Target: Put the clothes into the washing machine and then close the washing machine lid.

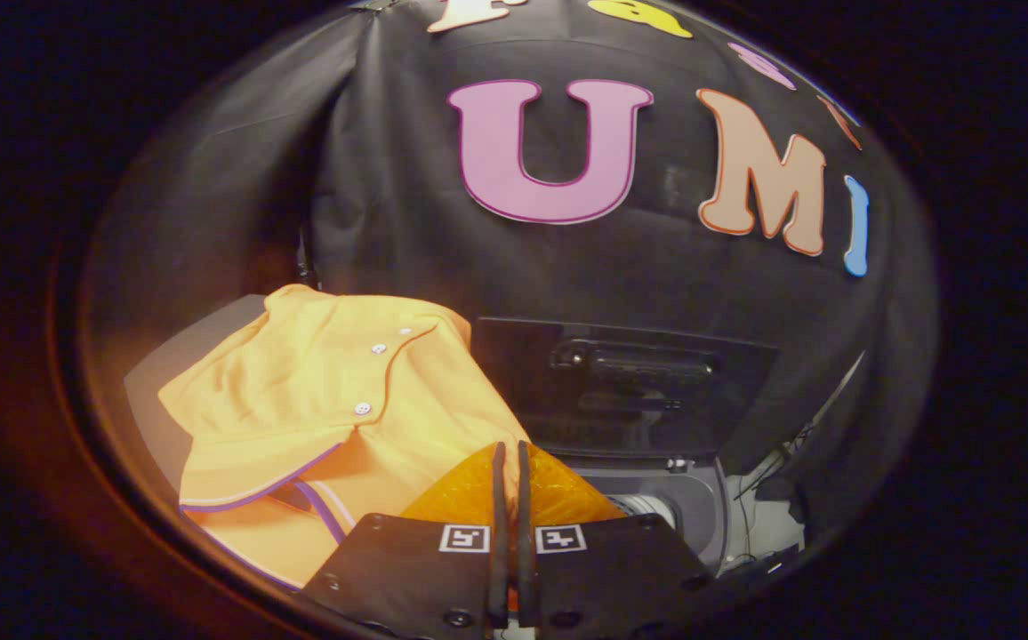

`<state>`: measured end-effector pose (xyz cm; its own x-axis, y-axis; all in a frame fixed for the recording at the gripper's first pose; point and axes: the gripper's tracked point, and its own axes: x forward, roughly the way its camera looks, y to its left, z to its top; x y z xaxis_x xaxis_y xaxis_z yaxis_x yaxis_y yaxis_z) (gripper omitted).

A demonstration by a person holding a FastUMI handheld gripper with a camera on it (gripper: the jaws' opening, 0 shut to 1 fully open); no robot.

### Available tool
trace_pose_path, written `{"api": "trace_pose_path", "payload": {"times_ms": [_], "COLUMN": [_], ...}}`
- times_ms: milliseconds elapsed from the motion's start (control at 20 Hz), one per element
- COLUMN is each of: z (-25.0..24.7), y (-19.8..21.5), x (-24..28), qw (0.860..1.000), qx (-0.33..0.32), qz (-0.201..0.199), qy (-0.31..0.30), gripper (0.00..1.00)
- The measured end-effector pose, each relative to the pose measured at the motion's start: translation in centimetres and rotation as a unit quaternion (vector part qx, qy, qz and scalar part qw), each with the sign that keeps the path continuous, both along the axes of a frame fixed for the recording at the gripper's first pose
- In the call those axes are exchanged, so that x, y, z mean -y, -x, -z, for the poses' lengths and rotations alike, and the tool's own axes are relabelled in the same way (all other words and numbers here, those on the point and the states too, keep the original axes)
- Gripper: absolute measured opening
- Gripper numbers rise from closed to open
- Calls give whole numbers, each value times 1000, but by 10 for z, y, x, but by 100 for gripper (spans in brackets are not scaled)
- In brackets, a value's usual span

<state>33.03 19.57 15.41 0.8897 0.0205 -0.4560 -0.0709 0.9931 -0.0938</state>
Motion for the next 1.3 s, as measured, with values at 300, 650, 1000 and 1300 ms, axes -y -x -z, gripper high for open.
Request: {"api": "trace_pose_path", "payload": {"times_ms": [300, 650, 1000, 1300], "z": [19, 45, 53, 53], "y": [-10, -8, -5, -7], "x": [70, 111, 130, 122], "qw": [997, 993, 991, 993], "qx": [-7, -26, -21, -17], "qz": [70, 110, 125, 112], "qy": [39, 36, 37, 28], "gripper": [4, 5, 12, 12]}}
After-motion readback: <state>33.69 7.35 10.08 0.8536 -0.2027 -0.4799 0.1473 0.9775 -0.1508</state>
